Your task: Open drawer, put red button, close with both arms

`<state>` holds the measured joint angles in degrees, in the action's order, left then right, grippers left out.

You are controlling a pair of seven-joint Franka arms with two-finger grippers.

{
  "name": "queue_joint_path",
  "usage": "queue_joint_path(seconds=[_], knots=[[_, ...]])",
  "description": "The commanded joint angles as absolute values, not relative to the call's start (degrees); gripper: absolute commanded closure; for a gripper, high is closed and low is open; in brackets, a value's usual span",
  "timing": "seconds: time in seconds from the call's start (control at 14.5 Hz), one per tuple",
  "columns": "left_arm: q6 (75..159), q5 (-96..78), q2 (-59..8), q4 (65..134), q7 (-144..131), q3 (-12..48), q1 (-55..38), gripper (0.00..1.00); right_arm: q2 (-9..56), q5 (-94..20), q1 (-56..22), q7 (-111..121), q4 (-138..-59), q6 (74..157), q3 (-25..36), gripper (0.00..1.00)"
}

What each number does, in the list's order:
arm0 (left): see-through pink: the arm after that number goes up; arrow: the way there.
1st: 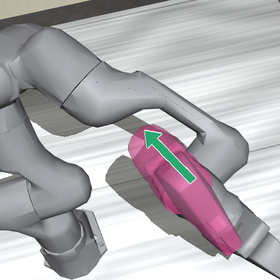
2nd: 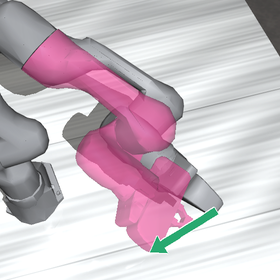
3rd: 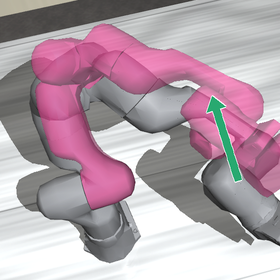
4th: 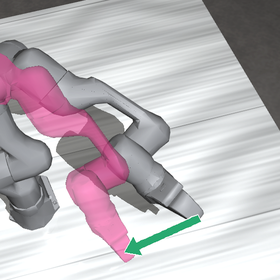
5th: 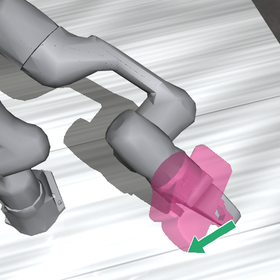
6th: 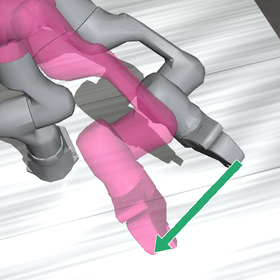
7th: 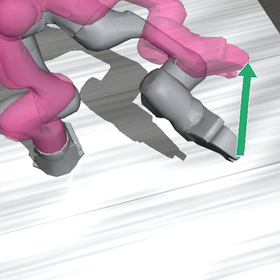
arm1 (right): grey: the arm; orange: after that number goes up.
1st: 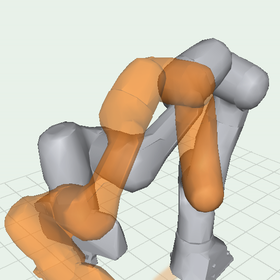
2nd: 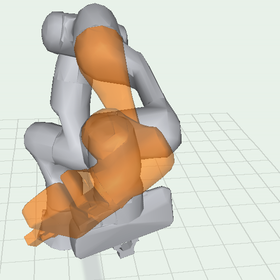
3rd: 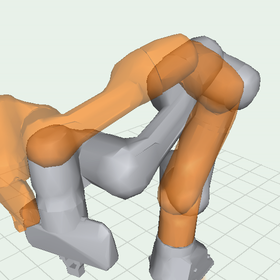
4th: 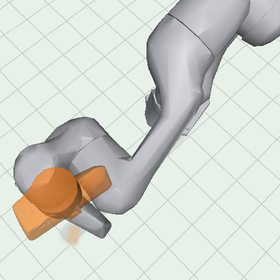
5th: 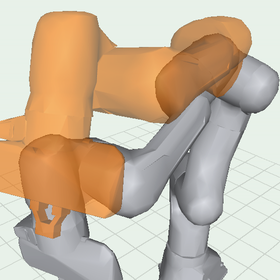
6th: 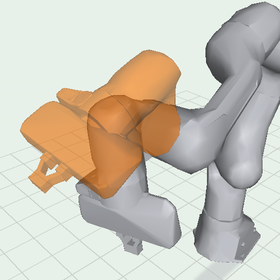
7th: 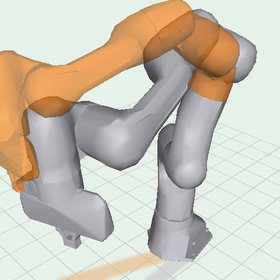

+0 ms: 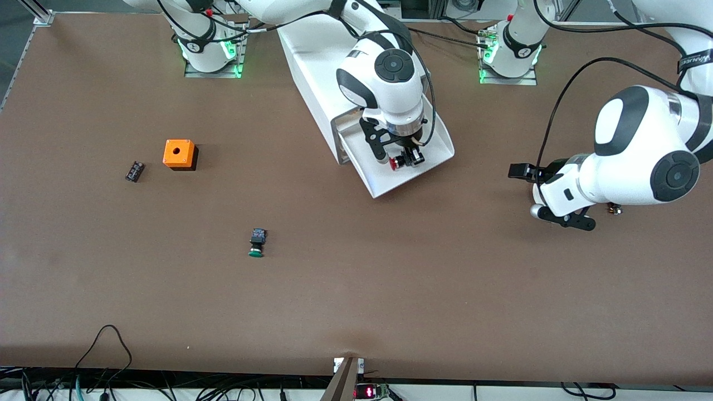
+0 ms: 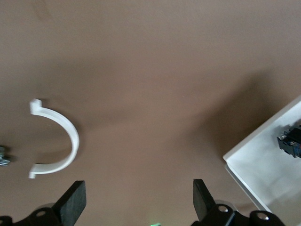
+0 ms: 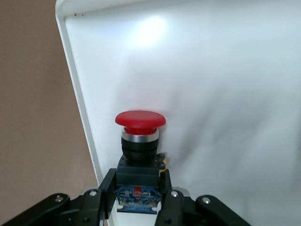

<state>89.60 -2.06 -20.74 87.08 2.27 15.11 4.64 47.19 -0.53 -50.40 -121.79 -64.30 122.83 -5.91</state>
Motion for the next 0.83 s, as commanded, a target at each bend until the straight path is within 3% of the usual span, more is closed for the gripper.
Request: queue_joint_path(seconds=[0.0,0.07,0.14,0.21,0.76], knots=[[87.89,3.85,-21.18,83.85,1.49,14.94,3.17,0.00,47.64,-0.79,-50.89,-122.70,-62.75,123.05,-5.27,1.00],[88.41,3.61,-21.44,83.76,1.67,14.77,3.08,0.00,47.64,-0.79,-50.80,-122.70,-62.75,123.05,-5.19,0.99],[88.68,3.34,-22.32,82.98,1.67,14.77,3.16,0.00,47.64,-0.79,-50.63,-122.52,-62.75,123.05,-5.19,0.77],[88.68,3.43,-22.85,80.79,1.32,14.68,3.08,0.00,47.64,-0.88,-50.45,-122.52,-62.75,123.05,-5.19,0.01],[91.49,-1.15,-21.98,83.22,-18.43,14.68,3.43,0.01,45.36,-0.79,-47.56,-116.05,-62.49,118.22,-4.57,0.00]])
